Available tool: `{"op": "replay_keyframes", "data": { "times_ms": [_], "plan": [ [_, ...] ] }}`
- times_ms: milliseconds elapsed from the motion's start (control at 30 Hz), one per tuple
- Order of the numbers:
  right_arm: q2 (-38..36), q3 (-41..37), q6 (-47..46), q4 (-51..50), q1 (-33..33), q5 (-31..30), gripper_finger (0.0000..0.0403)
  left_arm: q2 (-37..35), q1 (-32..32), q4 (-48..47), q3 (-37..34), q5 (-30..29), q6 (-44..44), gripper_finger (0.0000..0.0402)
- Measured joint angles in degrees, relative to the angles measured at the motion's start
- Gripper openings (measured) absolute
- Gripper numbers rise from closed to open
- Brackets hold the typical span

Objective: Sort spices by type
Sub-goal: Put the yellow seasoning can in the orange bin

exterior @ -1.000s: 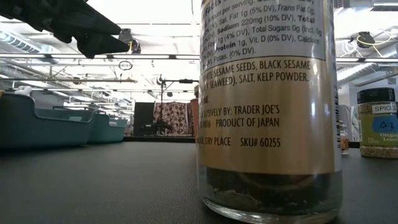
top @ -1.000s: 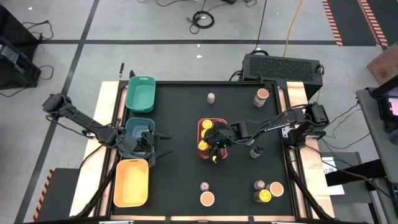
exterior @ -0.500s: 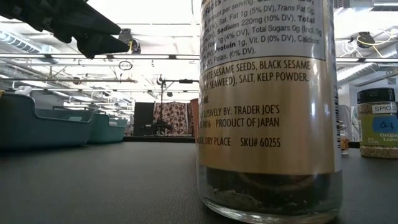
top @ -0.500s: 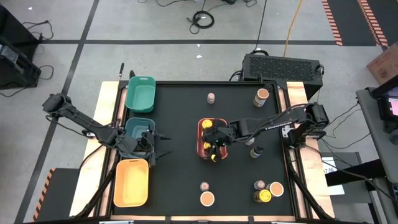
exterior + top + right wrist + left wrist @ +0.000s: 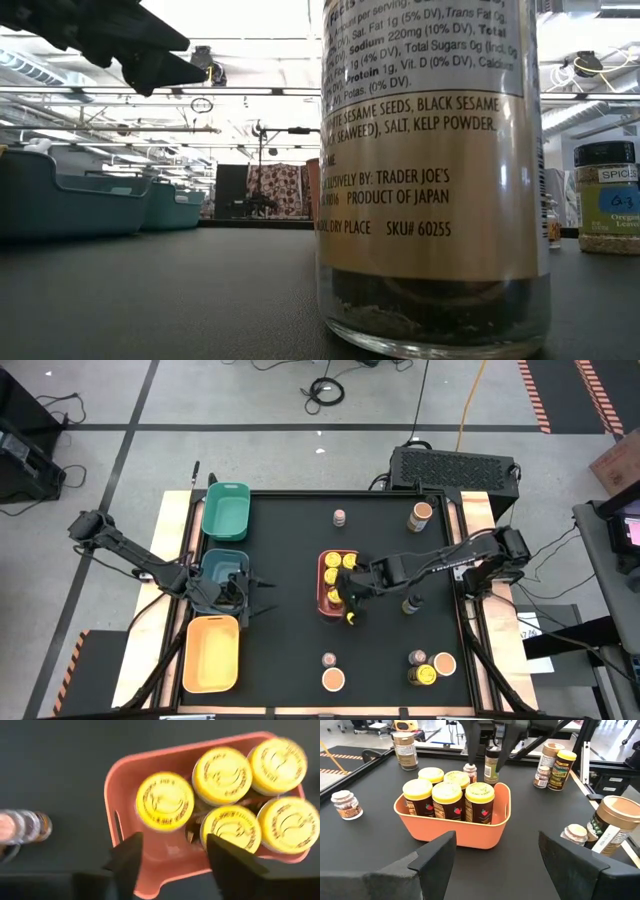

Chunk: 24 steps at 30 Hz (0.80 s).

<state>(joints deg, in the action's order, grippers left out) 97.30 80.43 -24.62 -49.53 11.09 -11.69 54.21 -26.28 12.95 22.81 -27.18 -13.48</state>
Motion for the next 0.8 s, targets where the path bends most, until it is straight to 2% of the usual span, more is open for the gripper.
{"op": "replay_keyframes", "data": {
  "times_ms": [200, 233, 567, 800],
  "plan": [
    [1.3, -3.1, -0.4, 1.8, 0.4, -3.7, 0.0036, 0.0, 0.0, 0.0, 0.0, 0.0, -0.8, 0.0286],
    [2.0, -3.5, -0.4, 1.7, 0.4, -4.3, 0.0019, 0.0, 0.0, 0.0, 0.0, 0.0, -0.8, 0.0286],
    [3.7, -3.8, -0.2, 5.9, 0.4, -4.4, 0.0003, 0.0, 0.0, -0.2, 0.0, 0.0, -1.0, 0.0286],
    [3.7, -3.7, 1.6, 10.4, 0.0, -1.9, 0.0001, 0.0, 0.0, -0.2, 0.0, 0.0, -1.0, 0.0286]
  ]
}}
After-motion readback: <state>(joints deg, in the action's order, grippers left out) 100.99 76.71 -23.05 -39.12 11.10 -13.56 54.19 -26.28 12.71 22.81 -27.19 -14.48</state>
